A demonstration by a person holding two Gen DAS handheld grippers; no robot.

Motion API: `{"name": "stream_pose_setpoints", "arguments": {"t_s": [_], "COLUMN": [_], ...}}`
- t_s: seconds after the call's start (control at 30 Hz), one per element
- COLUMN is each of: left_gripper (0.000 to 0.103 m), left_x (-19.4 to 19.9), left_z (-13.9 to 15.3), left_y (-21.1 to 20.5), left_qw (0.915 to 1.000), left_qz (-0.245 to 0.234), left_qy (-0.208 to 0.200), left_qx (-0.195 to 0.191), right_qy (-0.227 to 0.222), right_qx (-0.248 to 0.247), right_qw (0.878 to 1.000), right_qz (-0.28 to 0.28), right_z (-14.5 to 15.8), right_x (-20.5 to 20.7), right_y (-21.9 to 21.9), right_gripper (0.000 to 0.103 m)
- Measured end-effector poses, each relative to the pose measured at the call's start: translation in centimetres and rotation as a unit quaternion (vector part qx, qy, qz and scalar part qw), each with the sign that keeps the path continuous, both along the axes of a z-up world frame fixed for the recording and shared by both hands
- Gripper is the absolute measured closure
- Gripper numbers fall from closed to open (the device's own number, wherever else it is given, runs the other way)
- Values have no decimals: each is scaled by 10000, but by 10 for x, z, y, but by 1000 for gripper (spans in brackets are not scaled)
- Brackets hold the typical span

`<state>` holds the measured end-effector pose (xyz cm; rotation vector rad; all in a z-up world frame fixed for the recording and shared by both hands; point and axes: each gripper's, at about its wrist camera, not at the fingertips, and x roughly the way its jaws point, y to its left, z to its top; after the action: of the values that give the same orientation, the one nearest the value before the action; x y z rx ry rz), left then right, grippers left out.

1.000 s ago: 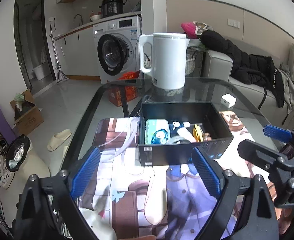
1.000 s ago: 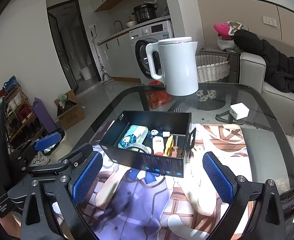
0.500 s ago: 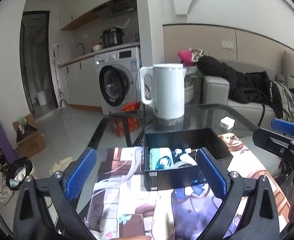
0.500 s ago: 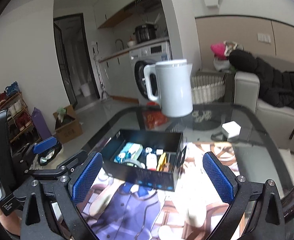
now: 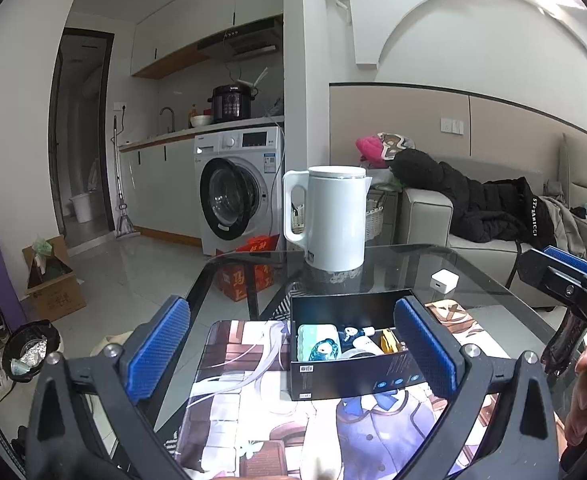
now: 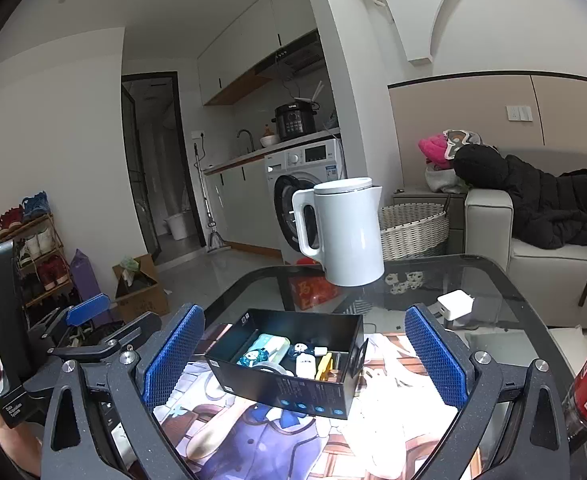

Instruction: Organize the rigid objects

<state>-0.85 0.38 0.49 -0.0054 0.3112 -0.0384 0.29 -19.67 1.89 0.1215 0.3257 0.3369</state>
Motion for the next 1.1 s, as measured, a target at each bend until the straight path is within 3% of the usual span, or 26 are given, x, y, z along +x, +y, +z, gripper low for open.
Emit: {"name": "stream_pose_setpoints", "arguments": {"t_s": [1.1], "left_gripper": [0], "left_x": [-1], "left_z": [2], "left_y": [-3], "left_qw": [10000], "left_qz": [17], "left_qy": [23], "left_qx": [-43], "right_qy": [161], "right_qx": [33], "right_qw": [9998], "right_qz": [55], "right_z": [-5], "right_x": [5], "right_y": [-1], "right_gripper": [1]}}
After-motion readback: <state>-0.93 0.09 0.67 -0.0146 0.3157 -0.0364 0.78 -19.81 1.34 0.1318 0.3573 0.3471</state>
